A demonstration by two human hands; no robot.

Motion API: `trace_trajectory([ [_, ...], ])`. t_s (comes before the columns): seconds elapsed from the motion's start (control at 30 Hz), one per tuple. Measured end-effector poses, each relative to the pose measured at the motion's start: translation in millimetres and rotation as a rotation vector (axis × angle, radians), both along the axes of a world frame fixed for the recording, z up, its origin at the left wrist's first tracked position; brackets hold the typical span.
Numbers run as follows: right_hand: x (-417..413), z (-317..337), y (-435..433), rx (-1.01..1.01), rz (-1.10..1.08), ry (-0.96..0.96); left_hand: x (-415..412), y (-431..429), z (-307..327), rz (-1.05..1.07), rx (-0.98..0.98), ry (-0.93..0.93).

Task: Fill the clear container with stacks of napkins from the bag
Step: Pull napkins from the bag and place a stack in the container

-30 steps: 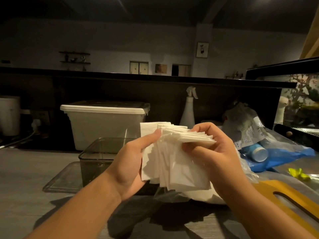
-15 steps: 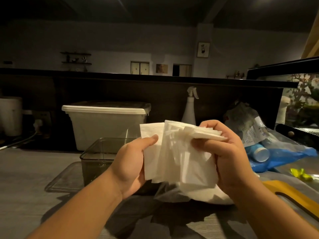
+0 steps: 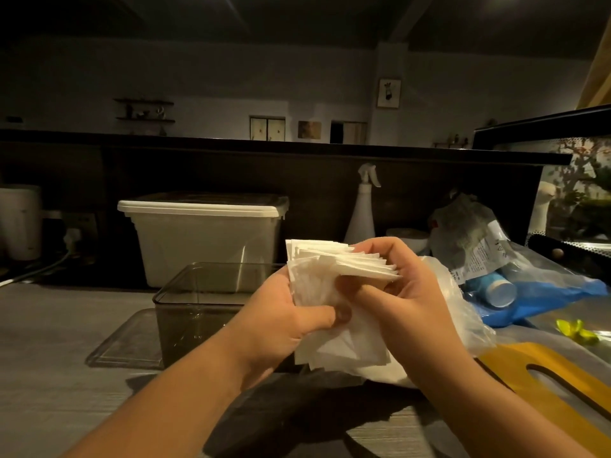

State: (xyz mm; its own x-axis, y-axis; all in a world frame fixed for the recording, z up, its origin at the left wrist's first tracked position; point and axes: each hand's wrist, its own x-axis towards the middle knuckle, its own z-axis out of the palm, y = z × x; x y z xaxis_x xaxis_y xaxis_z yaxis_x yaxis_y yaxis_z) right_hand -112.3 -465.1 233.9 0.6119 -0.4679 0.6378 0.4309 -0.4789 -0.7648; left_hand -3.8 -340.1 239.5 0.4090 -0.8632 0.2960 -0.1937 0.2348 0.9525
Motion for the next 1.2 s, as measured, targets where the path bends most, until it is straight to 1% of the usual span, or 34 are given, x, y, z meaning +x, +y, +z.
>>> trace_trajectory([
  [0.1, 0.7, -1.3, -5.5, 0.112, 0.059, 0.073, 2.9, -0.8, -2.7, 0.058, 0.003, -0.061],
  [0.2, -0.3, -1.6, -7.0, 0.089, 0.088, 0.136, 4.7, -0.7, -0.9, 0.059, 0.043, -0.176],
  [0.27, -0.9, -0.8, -6.0, 0.067, 0.087, 0.116, 6.2, 0.1, 0.3, 0.059, 0.053, -0.207],
  [0.33, -2.0, 0.8, -6.8, 0.086, 0.098, 0.066, 8.1, 1.9, 1.7, 0.075, 0.029, -0.235],
  [0.43, -3.1, 3.5, -9.3, 0.141, 0.113, 0.030, 15.6, 6.4, 4.1, 0.200, -0.018, -0.280],
  [0.5, -2.6, 2.6, -8.9, 0.125, 0.097, 0.063, 21.7, 11.2, 1.7, 0.293, -0.066, -0.239],
  [0.57, -0.6, -0.8, -5.2, 0.065, 0.097, 0.134, 25.7, 20.4, -2.6, 0.348, -0.096, -0.184],
  [0.67, 3.0, -3.4, 3.9, -0.017, 0.091, 0.235, 27.7, 37.3, -8.0, 0.377, -0.114, -0.150],
  [0.8, 5.7, 1.2, 28.2, -0.080, 0.069, 0.287, 26.6, 63.9, -10.9, 0.383, -0.131, -0.097],
  [0.9, 6.7, -5.7, 54.7, -0.029, 0.041, 0.260, 24.9, 82.8, -17.8, 0.358, -0.122, -0.056],
  [0.97, 6.7, -20.1, 71.9, 0.018, 0.028, 0.277, 24.1, 93.7, -28.9, 0.332, -0.060, -0.086],
  [1.07, 5.7, -48.6, 88.4, 0.172, 0.071, 0.390, 21.7, 105.9, -50.6, 0.280, 0.074, -0.111],
  [1.13, 5.8, -60.7, 93.2, 0.198, 0.071, 0.477, 17.0, 109.6, -58.8, 0.234, 0.150, -0.107],
  [1.2, 7.0, -61.6, 95.6, 0.227, 0.065, 0.489, 13.6, 109.0, -61.4, 0.235, 0.164, -0.106],
])
